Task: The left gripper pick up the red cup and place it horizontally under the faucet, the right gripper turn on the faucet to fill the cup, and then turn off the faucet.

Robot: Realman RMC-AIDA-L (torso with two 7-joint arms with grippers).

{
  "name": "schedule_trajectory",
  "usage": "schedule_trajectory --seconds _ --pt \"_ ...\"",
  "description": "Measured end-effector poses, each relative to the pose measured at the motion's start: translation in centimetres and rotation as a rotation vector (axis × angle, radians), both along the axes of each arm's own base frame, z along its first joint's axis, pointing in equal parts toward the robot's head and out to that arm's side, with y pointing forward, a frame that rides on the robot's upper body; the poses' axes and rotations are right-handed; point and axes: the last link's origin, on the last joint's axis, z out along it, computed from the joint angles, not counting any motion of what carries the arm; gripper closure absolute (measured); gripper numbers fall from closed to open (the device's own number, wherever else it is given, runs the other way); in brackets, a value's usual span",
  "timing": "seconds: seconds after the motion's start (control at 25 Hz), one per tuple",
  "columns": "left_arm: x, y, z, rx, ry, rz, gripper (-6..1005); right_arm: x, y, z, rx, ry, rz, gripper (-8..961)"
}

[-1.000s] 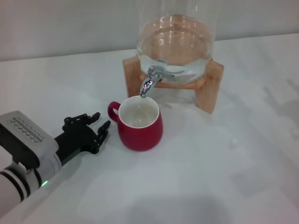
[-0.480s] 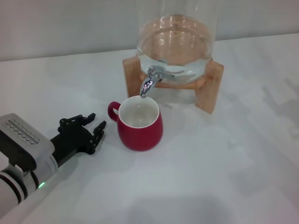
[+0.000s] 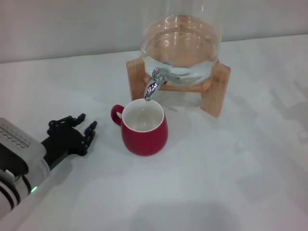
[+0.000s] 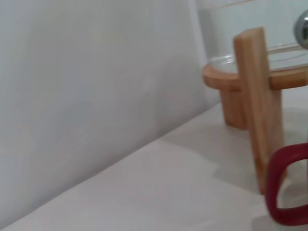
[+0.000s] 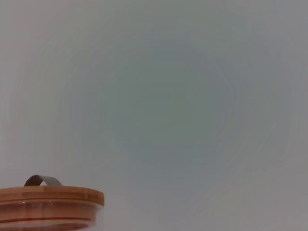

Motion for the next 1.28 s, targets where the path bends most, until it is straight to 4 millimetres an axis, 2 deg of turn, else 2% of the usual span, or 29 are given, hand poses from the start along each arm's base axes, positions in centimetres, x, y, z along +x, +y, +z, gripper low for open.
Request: schedule_trajectory --seconds 0.68,1.28 --pt "-0.9 1.7 3.6 0.243 -0.053 0.057 620 0.0 0.2 0.2 0.007 0.0 -0.003 160" --pt "-1.6 0.8 5.2 0.349 -0.149 0.082 602 0.1 0.1 0.2 0.006 0.001 -0.007 160"
